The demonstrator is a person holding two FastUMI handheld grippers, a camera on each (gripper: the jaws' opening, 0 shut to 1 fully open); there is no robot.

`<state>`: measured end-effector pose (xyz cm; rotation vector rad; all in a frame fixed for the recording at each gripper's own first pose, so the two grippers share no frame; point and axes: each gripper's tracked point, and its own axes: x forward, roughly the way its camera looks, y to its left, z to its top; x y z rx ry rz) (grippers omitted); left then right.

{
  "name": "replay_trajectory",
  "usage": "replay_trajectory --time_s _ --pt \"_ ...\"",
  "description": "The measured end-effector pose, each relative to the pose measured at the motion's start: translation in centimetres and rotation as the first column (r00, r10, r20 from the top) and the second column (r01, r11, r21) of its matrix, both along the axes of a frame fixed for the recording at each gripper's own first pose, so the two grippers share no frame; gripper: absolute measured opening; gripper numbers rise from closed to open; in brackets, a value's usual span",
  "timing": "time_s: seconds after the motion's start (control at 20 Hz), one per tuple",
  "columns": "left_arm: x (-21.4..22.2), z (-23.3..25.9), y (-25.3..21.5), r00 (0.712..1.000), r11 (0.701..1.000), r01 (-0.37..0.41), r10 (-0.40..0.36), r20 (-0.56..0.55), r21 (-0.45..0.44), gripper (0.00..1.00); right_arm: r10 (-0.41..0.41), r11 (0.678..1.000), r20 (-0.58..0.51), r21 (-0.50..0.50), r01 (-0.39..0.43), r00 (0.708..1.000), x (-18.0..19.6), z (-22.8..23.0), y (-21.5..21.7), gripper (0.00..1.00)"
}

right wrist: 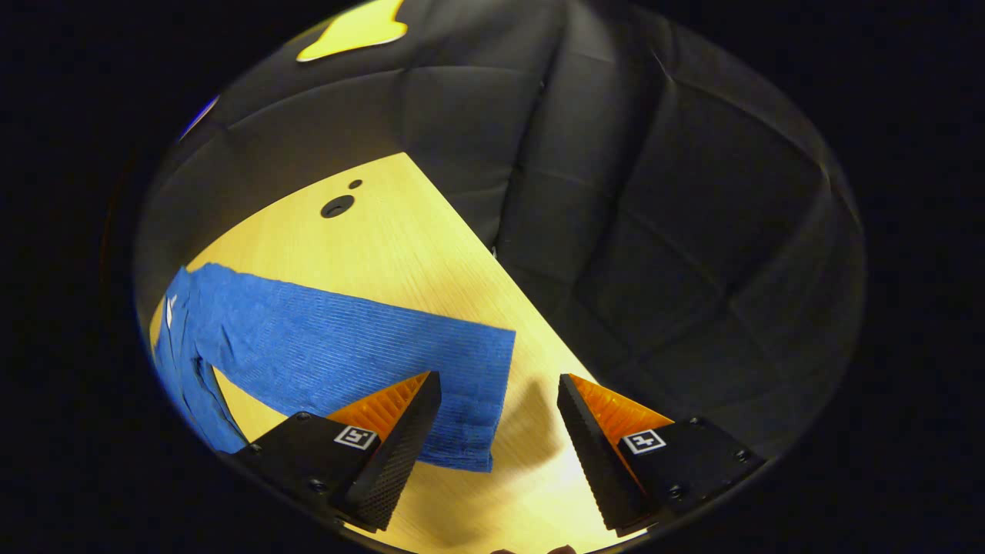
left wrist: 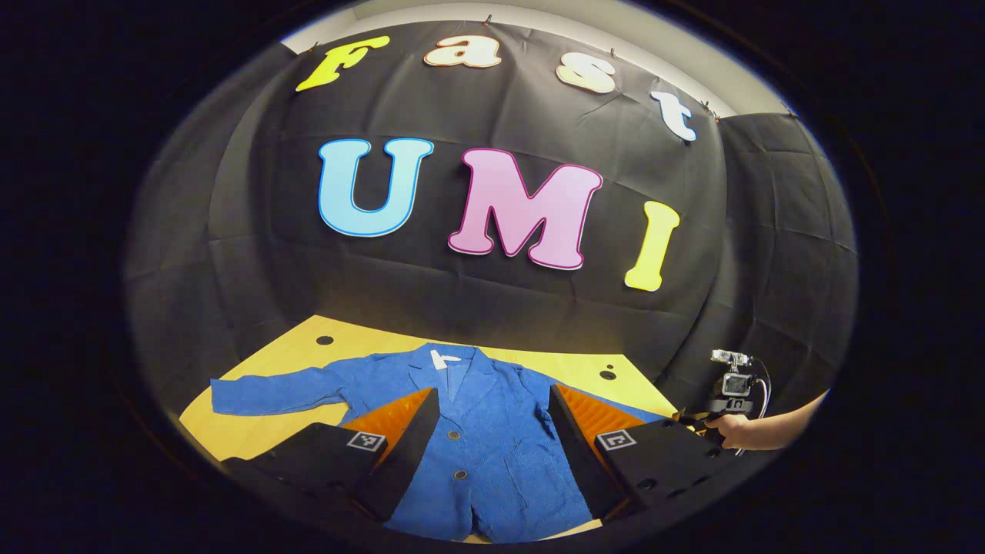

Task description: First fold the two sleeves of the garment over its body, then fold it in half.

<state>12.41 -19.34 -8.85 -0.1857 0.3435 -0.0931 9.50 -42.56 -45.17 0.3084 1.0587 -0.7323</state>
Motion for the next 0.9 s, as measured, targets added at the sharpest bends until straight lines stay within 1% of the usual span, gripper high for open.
replay_trajectory --time_s 0.05,0.1,0.15,0.2,0.25,0.3,0.45,0.55,0.65,0.8,0.9 --pt "0.1 -0.3 -0.1 1.0 1.0 0.0 0.0 -0.006 -0.003 0.82 -0.021 0.999 -0.006 0.033 0.021 1.0 -0.4 -0.6 0.2 0.99" --pt "0.2 -0.4 0.0 1.0 1.0 0.001 -0.001 -0.012 0.003 0.82 -0.026 0.998 -0.017 0.05 0.026 1.0 -0.8 -0.2 0.6 0.99" --pt "0.4 -0.5 0.3 1.0 1.0 -0.006 0.006 -0.011 0.019 0.82 -0.015 1.0 0.022 0.024 0.014 1.0 0.3 0.0 0.0 0.99" --pt "0.6 -0.6 0.8 1.0 0.999 -0.012 0.013 -0.014 0.035 0.82 0.011 0.999 0.001 0.039 -0.011 1.0 0.0 -0.6 0.4 1.0" --pt "0.9 -0.6 1.4 1.0 0.999 -0.019 0.02 -0.018 0.046 0.82 0.032 0.999 -0.009 0.04 -0.032 0.999 -0.2 -0.6 0.6 0.97" --pt "1.1 -0.6 1.9 0.999 0.998 -0.029 0.03 -0.018 0.052 0.82 0.044 0.998 0.0 0.05 -0.044 0.999 0.5 -0.3 0.9 0.97" --pt "1.6 -0.2 3.1 0.998 0.997 -0.056 0.056 -0.006 0.059 0.82 0.091 0.993 0.017 0.073 -0.092 0.996 1.9 -0.9 2.7 0.34" --pt "1.6 -0.2 4.0 0.997 0.995 -0.081 0.081 -0.005 0.057 0.82 0.109 0.992 0.004 0.058 -0.109 0.994 2.1 -1.1 3.0 0.11" --pt "1.1 -0.6 4.8 0.994 0.993 -0.111 0.112 -0.017 0.037 0.82 0.155 0.984 0.038 0.079 -0.157 0.987 2.7 -0.9 3.8 0.05" --pt "0.0 -1.0 6.6 0.985 0.986 -0.168 0.168 -0.031 0.023 0.82 0.154 0.98 0.076 0.118 -0.162 0.985 3.5 -0.4 4.8 0.05" --pt "-1.0 -0.9 8.2 0.978 0.978 -0.208 0.208 -0.028 0.027 0.82 0.157 0.979 0.129 0.112 -0.171 0.979 5.2 1.0 5.5 0.05"
